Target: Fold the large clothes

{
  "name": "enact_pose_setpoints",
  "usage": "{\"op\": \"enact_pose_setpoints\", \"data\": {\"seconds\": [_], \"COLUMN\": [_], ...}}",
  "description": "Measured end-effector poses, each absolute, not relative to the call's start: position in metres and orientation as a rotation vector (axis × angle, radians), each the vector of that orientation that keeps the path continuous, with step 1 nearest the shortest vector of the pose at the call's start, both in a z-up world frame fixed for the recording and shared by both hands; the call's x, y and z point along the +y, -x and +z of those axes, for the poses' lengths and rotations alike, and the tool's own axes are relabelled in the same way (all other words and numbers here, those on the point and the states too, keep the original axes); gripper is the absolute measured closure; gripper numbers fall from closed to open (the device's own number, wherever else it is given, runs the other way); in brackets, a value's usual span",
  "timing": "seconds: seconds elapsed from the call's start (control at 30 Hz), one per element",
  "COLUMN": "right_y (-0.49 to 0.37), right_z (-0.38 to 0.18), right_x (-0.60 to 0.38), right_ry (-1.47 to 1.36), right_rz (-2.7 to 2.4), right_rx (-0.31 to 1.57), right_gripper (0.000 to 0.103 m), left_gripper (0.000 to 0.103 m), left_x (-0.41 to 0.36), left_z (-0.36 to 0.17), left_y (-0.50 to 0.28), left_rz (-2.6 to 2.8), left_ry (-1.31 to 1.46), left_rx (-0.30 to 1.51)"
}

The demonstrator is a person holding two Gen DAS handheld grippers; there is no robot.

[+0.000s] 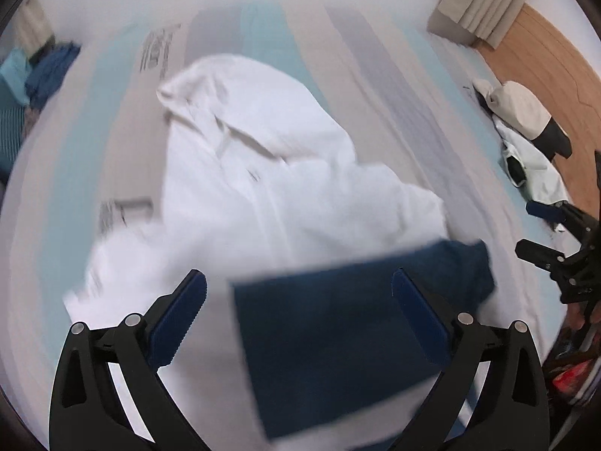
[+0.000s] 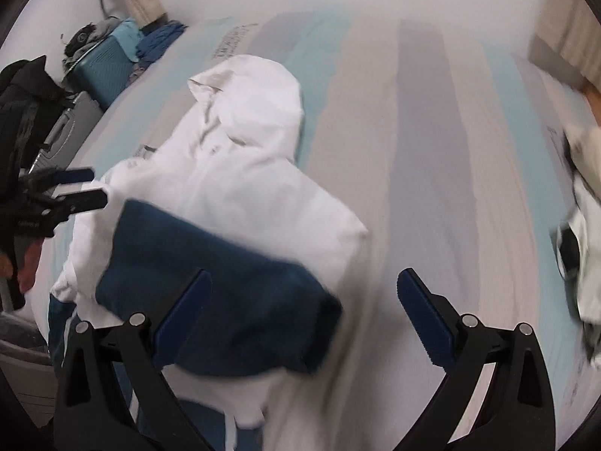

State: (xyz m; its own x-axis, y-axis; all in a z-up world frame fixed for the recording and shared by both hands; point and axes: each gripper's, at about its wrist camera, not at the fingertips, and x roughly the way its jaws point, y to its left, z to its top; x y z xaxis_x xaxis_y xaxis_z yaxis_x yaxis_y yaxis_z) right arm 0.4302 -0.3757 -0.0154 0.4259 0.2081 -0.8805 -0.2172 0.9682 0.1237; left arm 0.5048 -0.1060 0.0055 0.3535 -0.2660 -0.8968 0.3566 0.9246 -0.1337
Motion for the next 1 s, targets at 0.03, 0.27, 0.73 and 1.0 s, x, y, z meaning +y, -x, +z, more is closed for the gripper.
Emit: {"op": "enact_pose_setpoints", "data": {"seconds": [0.03, 0.27, 0.73, 1.0], "right_y": [-0.441, -0.524, -0.692, -0.748], "right_z": [-0.017, -0.032, -0.096, -0.12], "right_x": [-0.367, -0.325, -0.273, -0.263], "right_ry": [0.017, 0.07, 0.065, -0.012], "right_rz": [0.28, 0.333, 0.359, 0.308], "right_rx": [1.093, 1.041, 1.087, 1.14], "right_gripper": [0.008, 0.008, 0.01, 0.014], "left_gripper": [0.006, 0.006, 0.006, 0.006], "left_x": [-0.099, -0.065, -0.026, -0.019], "left_z": [0.005, -0.02, -0.097, -0.116], "left_y": [-0.519, -0.605, -0.743, -0.787], "left_rz": [-0.41, -0.437, -0.482, -0.466], "left_ry": [-0.1, -0.127, -0.104, 0.036], "left_rx": [1.129, 1.08, 1.153, 1.167]}}
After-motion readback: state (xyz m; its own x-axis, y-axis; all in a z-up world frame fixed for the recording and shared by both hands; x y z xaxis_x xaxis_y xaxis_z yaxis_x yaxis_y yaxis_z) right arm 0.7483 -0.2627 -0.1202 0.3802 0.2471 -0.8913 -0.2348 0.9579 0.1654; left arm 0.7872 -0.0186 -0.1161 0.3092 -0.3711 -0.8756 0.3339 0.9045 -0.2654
